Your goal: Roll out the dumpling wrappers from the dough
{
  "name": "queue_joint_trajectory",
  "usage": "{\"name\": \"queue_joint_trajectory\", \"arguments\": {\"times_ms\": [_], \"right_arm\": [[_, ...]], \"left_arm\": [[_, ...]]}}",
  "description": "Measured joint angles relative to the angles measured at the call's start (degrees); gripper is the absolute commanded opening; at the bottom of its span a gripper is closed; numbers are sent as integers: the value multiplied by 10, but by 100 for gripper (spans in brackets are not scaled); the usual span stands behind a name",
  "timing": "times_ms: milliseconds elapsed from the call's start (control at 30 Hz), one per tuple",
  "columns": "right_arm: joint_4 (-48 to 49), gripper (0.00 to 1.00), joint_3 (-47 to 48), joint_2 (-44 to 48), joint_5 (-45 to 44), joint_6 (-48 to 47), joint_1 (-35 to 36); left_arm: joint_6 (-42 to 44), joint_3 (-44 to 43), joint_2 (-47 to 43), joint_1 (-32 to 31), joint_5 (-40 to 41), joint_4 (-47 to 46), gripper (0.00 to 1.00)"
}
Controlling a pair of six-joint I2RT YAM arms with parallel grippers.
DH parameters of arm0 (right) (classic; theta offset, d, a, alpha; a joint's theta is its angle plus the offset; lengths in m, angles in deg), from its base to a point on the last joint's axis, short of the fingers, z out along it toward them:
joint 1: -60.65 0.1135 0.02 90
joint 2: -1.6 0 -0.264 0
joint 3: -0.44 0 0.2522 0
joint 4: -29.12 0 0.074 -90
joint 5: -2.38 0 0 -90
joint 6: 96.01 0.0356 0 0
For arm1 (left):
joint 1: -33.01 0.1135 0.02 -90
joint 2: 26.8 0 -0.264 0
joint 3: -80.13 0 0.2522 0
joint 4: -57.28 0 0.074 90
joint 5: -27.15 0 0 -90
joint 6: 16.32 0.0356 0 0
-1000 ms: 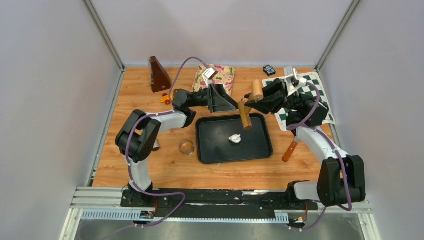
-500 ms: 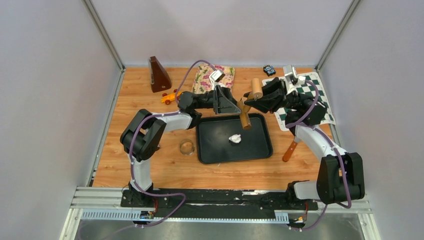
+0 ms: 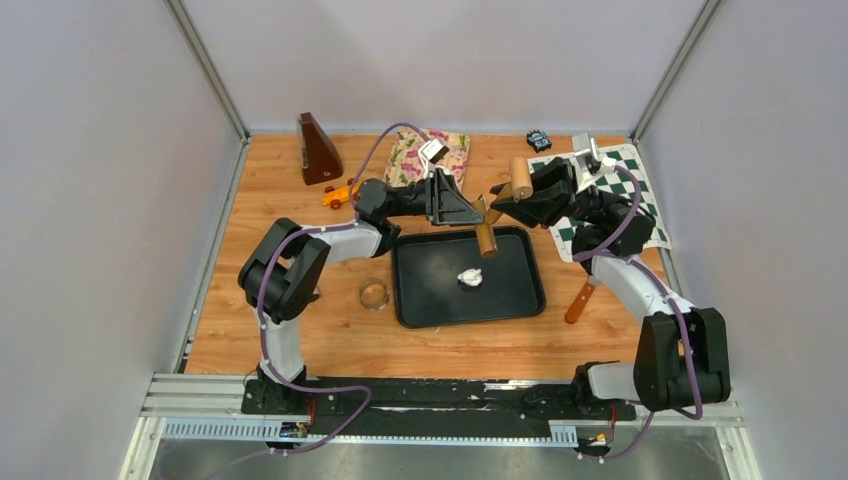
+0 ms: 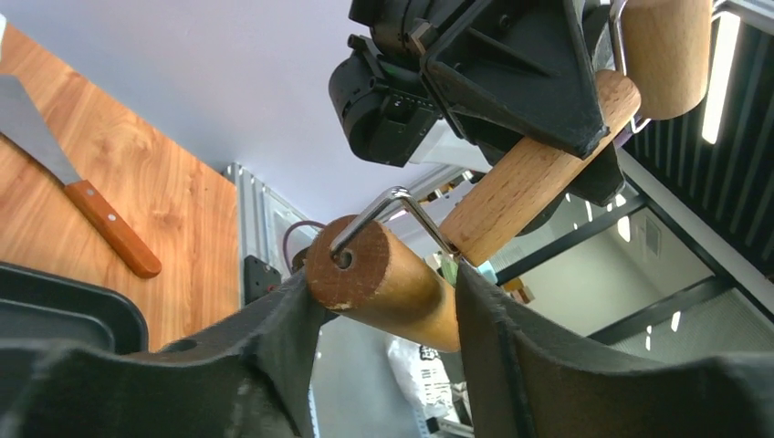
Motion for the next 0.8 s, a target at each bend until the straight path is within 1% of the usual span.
{"name": "queue_joint_trajectory", "arguments": {"times_ms": [33, 100, 167, 267, 400, 500, 567, 700, 800], "right_arm": [[0, 9, -2, 1, 0, -3, 0], [2, 11, -7, 4, -1, -9, -1], [5, 14, -9, 7, 5, -35, -4], [5, 16, -10, 5, 7, -57, -8], [5, 17, -10, -1, 5, -64, -8], [5, 27, -9, -8, 6, -64, -7], [5, 28, -6, -14, 11, -67, -7], [5, 27, 0, -23, 24, -74, -5], [5, 36, 2, -29, 31, -80, -5]], "left_arm": [[-1, 2, -2, 2, 0, 4, 31], [-9, 6, -7, 9, 0, 14, 15], [-26, 10, -12, 19, 4, 20, 9], [-37, 14, -22, 32, 6, 22, 7], [-36, 15, -25, 37, 4, 22, 6], [-34, 17, -25, 38, 3, 29, 6], [-34, 17, -25, 40, 2, 35, 5], [-31, 17, -25, 43, -3, 44, 4], [-27, 20, -25, 44, -5, 51, 3]]}}
